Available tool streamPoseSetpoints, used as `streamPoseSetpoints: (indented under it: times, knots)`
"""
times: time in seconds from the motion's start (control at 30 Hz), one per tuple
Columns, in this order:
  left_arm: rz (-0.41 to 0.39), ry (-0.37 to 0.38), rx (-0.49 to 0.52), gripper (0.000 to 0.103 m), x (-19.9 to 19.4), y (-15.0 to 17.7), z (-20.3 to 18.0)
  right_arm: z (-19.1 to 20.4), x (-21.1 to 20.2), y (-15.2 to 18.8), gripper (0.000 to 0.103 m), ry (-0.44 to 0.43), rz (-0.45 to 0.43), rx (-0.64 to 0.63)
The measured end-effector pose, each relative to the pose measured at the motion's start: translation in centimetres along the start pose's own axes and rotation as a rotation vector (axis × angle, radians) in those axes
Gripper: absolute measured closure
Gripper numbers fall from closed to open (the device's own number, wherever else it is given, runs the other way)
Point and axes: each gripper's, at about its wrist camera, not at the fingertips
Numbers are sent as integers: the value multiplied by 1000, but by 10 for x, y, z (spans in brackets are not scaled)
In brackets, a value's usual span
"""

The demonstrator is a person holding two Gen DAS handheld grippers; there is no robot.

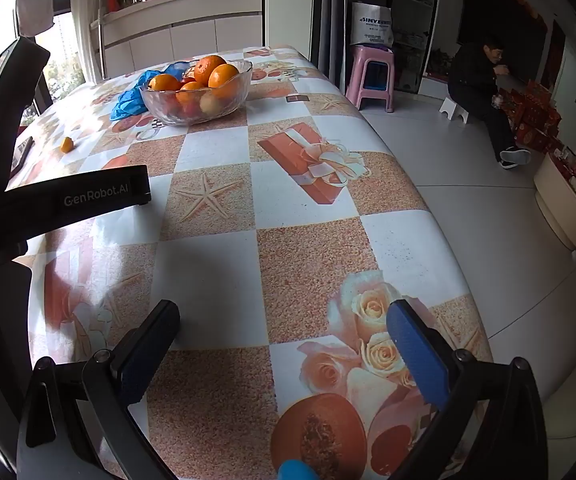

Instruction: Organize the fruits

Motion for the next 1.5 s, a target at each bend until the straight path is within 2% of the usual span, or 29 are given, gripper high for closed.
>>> streamPoseSetpoints:
  times: [0.87,1.23,1.5]
  knots:
    - [-4,2,-1,0,0,0,0,1,-2,1,0,16,0,0]
    - [-4,2,-2,0,0,0,0,12,1,-2,0,71,10,67]
    - [-4,2,-2,0,0,0,0,10,1,-1,0,60,11,74]
Point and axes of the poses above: each gripper's, at about its wrist camera, not at the fingertips, and x roughly the way its jaws point, z to its left, y to its underside, and after that the axes turned 3 degrees about z, right-handed
